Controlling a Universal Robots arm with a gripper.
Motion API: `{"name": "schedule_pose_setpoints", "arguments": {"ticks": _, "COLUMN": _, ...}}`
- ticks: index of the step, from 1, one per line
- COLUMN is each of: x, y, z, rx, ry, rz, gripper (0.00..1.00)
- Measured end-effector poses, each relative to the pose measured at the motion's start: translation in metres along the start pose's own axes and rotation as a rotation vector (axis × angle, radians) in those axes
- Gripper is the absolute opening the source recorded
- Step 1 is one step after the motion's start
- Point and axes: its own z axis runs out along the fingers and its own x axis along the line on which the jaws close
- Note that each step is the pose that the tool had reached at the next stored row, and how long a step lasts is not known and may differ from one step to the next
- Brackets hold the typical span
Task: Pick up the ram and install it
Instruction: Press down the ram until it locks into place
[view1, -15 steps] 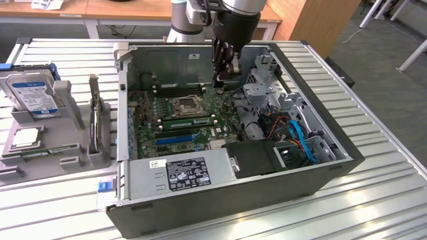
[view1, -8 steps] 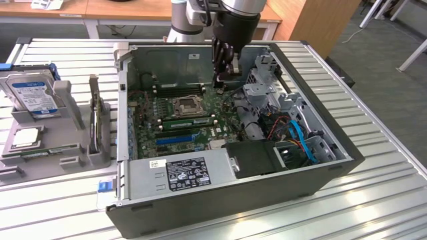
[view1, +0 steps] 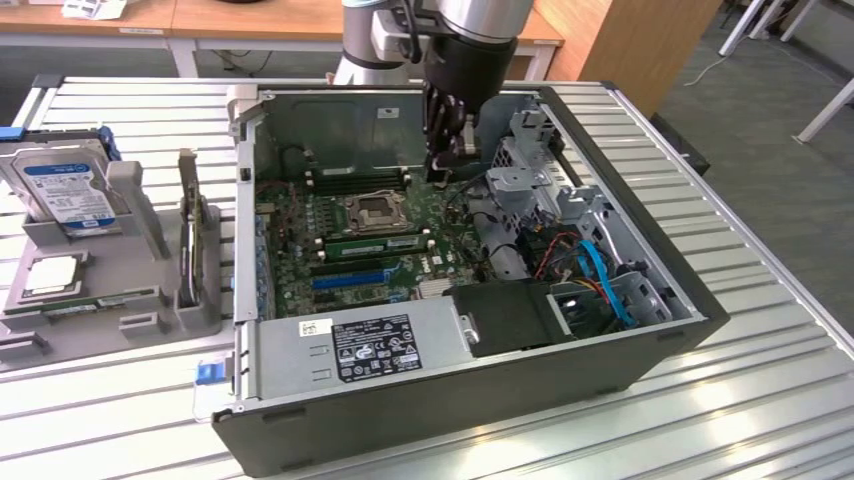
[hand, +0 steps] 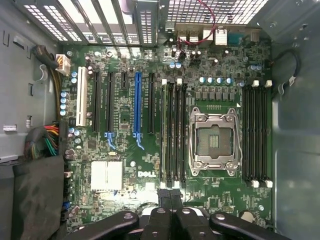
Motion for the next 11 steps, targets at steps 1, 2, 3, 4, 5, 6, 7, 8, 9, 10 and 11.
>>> {"name": "schedule_pose_setpoints", "arguments": {"ticks": 1, "x": 0.0, "y": -0.0001, "z": 0.001, "rx": 0.0, "ry": 0.0001, "rz": 0.0, "gripper": 0.1}}
{"name": "schedule_pose_setpoints", "arguments": {"ticks": 2, "x": 0.0, "y": -0.0001, "z": 0.002, "rx": 0.0, "ry": 0.0, "rz": 0.0, "gripper": 0.1}}
{"name": "schedule_pose_setpoints", "arguments": {"ticks": 3, "x": 0.0001, "y": -0.0002, "z": 0.0029, "rx": 0.0, "ry": 0.0, "rz": 0.0, "gripper": 0.1}}
{"name": "schedule_pose_setpoints", "arguments": {"ticks": 4, "x": 0.0001, "y": -0.0002, "z": 0.0038, "rx": 0.0, "ry": 0.0001, "rz": 0.0, "gripper": 0.1}}
{"name": "schedule_pose_setpoints", "arguments": {"ticks": 5, "x": 0.0001, "y": -0.0003, "z": 0.0047, "rx": 0.0, "ry": 0.0001, "rz": 0.0, "gripper": 0.1}}
{"name": "schedule_pose_setpoints", "arguments": {"ticks": 6, "x": 0.0002, "y": -0.0003, "z": 0.0054, "rx": 0.0, "ry": 0.0001, "rz": 0.0, "gripper": 0.1}}
{"name": "schedule_pose_setpoints", "arguments": {"ticks": 7, "x": 0.0002, "y": -0.0004, "z": 0.0062, "rx": 0.0, "ry": 0.0001, "rz": 0.0, "gripper": 0.1}}
{"name": "schedule_pose_setpoints", "arguments": {"ticks": 8, "x": 0.0002, "y": -0.0004, "z": 0.0069, "rx": 0.0, "ry": 0.0, "rz": 0.0, "gripper": 0.1}}
{"name": "schedule_pose_setpoints", "arguments": {"ticks": 9, "x": 0.0002, "y": -0.0005, "z": 0.0076, "rx": 0.0, "ry": 0.0001, "rz": 0.0, "gripper": 0.1}}
{"name": "schedule_pose_setpoints", "arguments": {"ticks": 10, "x": 0.0002, "y": -0.0005, "z": 0.0082, "rx": 0.0, "ry": 0.0001, "rz": 0.0, "gripper": 0.1}}
{"name": "schedule_pose_setpoints", "arguments": {"ticks": 11, "x": 0.0002, "y": -0.0005, "z": 0.0088, "rx": 0.0, "ry": 0.0001, "rz": 0.0, "gripper": 0.1}}
